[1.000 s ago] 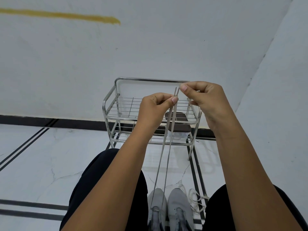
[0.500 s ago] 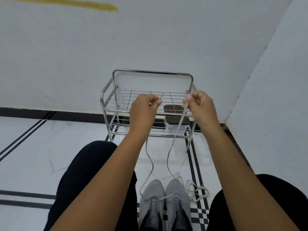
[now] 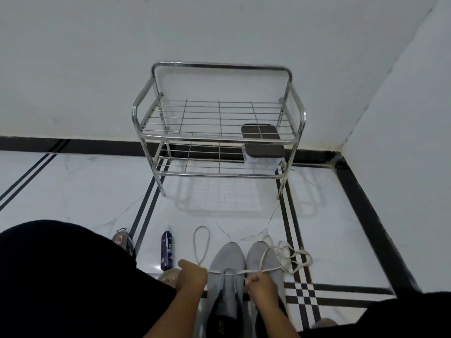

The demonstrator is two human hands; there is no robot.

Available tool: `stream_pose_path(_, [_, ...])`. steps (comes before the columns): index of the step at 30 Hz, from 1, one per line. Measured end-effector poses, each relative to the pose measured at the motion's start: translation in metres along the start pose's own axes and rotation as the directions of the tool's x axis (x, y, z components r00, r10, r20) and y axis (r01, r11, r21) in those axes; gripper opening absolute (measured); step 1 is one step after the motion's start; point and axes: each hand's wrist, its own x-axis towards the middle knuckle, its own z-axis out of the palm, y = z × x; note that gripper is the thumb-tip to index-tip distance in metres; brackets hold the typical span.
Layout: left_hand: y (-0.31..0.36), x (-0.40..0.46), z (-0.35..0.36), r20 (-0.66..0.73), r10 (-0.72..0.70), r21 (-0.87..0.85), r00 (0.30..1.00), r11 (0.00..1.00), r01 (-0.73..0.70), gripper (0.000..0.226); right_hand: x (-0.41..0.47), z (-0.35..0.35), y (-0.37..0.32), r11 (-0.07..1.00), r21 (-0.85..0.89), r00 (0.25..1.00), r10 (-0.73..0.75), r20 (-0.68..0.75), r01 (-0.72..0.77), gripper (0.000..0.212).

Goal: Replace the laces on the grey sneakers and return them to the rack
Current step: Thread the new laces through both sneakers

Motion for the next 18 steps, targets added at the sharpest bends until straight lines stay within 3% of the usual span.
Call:
stream_pose_path(3, [-0.004, 0.014, 0.028, 0.202, 0.034, 0.088, 0.979, 0.995, -0.052, 0.050, -0.004, -0.007, -0.032, 0.998, -0.003, 0.996, -0.067, -0.067, 0.067, 0.029])
stream_pose_path(5, [-0.008, 0.017, 0.044, 0.251, 0.062, 0.171, 0.966, 0.980, -0.107, 0.034, 0.004, 0.002, -0.042, 0.991, -0.079, 0.993, -0.113, -0.030, 0.110, 0.019])
stream_pose_path(9, [-0.021, 0.021, 0.056, 0.194, 0.134, 0.206, 0.972, 0.963, -0.174, 0.007, 0.012, 0.025, -0.035, 0.989, -0.098, 0.994, -0.112, -0.010, 0.111, 0.021])
stream_pose_path(14, [-0.033, 0.040, 0.062, 0.158, 0.132, 0.130, 0.979, 0.980, -0.153, 0.026, 0.011, 0.041, -0.034, 0.926, -0.325, 0.981, -0.191, 0.038, 0.193, 0.023])
stream_pose_path(18, [-0.038, 0.050, 0.062, 0.196, 0.095, 0.051, 0.976, 0.993, -0.107, 0.020, 0.010, 0.047, -0.033, 0.824, -0.484, 0.950, -0.306, 0.055, 0.294, 0.023])
